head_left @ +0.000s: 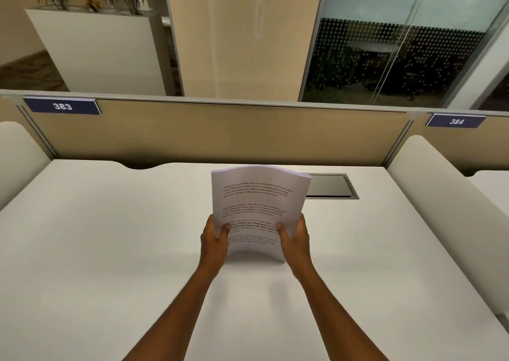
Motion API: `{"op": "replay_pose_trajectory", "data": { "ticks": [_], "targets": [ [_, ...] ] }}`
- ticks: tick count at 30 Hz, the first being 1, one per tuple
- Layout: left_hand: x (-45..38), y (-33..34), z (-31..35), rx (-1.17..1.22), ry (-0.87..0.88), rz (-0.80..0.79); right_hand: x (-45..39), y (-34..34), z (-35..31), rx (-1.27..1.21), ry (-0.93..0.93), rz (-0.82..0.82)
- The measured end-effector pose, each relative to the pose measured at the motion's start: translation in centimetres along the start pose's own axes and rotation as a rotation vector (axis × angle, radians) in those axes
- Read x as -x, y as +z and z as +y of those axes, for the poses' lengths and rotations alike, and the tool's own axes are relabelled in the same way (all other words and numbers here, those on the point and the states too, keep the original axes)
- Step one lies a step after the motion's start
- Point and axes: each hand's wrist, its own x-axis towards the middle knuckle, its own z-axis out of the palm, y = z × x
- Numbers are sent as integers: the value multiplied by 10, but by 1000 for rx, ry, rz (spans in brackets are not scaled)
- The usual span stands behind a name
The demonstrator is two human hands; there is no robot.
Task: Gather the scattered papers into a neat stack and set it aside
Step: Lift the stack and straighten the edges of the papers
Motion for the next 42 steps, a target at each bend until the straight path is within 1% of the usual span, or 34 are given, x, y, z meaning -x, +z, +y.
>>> {"op": "replay_pose_trajectory", "data": {
  "ticks": [5,11,17,20,22,26,28,30,32,33,37,39,42],
  "targets": [
    [-1,2,-8,3,-7,16,-1,1,-4,41,-18,2],
    [0,-1,-12,-21,-14,-25,-2,3,4,34,-8,4],
    [-11,-11,0,-128,81,-100,-11,-2,6,21,-7,-19],
    [-25,-19,17,-204,142,-176,-18,-9,5,7,8,-16],
    [-35,-25,30,-276,184,-258,-23,-15,-1,-56,6,-9],
    [-52,-33,61,-439,219,-429,-39,-41,-24,-183,-55,107],
    [-59,-37,72,-470,210,-512,-49,-57,-32,-167,-97,143],
    [-63,-39,81,-508,223,-592,-56,-74,-37,-85,-136,158],
    [-66,-40,91,-568,244,-643,-61,-89,-41,30,-189,131],
    [-66,-40,95,-605,246,-667,-62,-95,-42,93,-220,90],
    [-65,-29,105,-725,256,-758,-63,-100,-50,285,-294,-144],
    [-63,-23,109,-754,259,-777,-60,-95,-52,311,-269,-181],
    [-61,-21,108,-765,241,-786,-54,-90,-53,331,-241,-185]
  ]
}}
